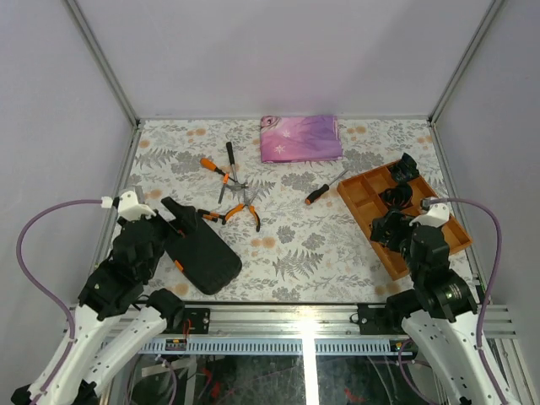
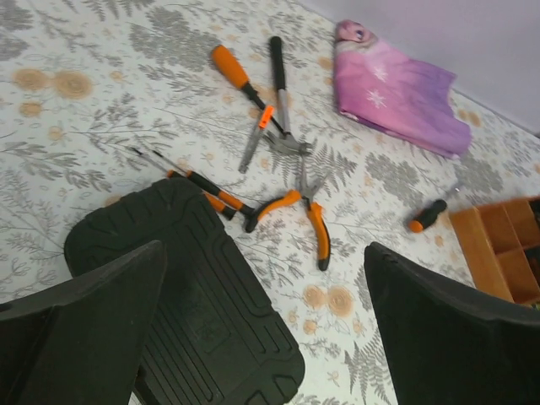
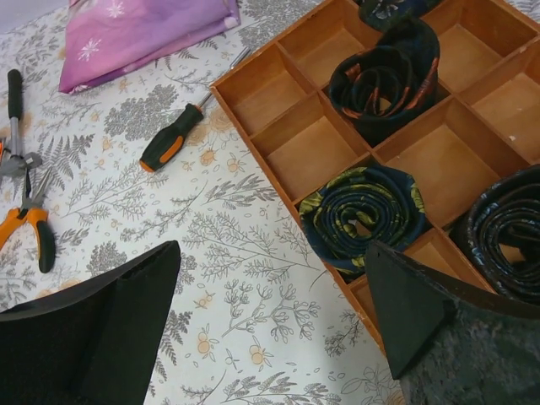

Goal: Sort the tools into containers
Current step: Move the storage box to the center of the board.

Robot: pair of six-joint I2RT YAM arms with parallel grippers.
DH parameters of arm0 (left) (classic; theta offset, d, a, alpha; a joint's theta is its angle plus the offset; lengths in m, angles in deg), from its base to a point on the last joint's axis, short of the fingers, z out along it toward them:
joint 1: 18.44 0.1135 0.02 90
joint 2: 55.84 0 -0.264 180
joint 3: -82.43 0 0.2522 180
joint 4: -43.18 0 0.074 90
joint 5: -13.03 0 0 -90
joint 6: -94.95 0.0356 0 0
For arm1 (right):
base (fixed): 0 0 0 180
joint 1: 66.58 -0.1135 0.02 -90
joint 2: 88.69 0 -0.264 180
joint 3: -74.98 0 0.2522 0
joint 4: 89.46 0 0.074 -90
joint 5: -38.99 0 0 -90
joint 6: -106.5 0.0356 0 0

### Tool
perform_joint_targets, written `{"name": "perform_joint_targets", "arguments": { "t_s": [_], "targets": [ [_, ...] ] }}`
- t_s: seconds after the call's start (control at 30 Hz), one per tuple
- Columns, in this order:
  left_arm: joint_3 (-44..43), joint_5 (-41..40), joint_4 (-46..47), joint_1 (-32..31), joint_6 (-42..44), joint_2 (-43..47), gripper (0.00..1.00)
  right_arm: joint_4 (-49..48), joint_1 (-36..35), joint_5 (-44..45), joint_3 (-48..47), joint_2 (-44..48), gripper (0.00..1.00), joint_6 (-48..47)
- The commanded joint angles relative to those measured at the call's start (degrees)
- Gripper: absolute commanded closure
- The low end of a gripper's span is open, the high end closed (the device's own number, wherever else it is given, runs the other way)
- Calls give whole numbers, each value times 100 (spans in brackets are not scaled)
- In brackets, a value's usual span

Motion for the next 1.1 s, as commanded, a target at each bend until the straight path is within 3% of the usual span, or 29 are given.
{"name": "perform_joint_targets", "arguments": {
  "t_s": [0.0,0.27,0.47,0.8,0.97,1.07],
  "targets": [
    [-323,578,-36,686,15,-424,1,-148,602,-647,-429,-316,3,-98],
    [-543,1187,78,1526,-91,-1222,1,120,1319,-1069,-1030,-1160,1,36],
    [-581,1585,208,1755,-61,-1649,0,340,1533,-1341,-1471,-2027,1,133],
    [-551,2329,493,1851,115,-2352,0,-140,1623,-2364,-1799,-3482,1,-259],
    [-579,2320,507,1872,128,-2663,0,-252,1627,-2572,-1878,-3987,4,-452],
    [-614,1828,258,1898,-137,-2871,0,-323,1573,-2623,-1898,-4200,8,-523]
  ]
}}
